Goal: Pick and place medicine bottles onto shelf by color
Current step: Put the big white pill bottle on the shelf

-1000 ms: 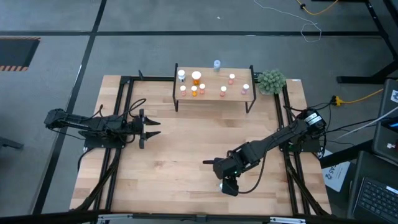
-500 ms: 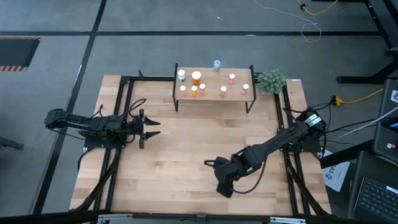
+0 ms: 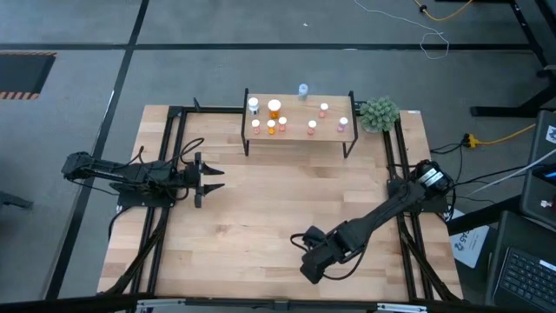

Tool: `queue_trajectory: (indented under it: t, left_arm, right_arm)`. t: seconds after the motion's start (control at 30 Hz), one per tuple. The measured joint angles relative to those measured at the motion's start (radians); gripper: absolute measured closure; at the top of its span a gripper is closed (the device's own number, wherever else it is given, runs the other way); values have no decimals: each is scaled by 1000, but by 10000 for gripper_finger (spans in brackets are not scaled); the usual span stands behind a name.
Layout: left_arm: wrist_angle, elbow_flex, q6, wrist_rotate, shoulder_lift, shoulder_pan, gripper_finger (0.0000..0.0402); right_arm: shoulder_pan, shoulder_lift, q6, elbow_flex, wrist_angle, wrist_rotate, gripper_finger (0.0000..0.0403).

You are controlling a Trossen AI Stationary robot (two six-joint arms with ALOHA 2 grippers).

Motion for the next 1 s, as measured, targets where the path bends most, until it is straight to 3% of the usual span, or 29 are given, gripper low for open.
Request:
queue_trajectory:
  t: [0.67, 1.0]
  left_arm:
    - [0, 0, 1, 0, 0, 0, 212]
    - [0, 0, 1, 0, 0, 0, 212]
  right_arm:
    - [-7, 62, -11, 0, 8, 33, 126]
    - [-7, 64, -570, 0, 87, 71, 126]
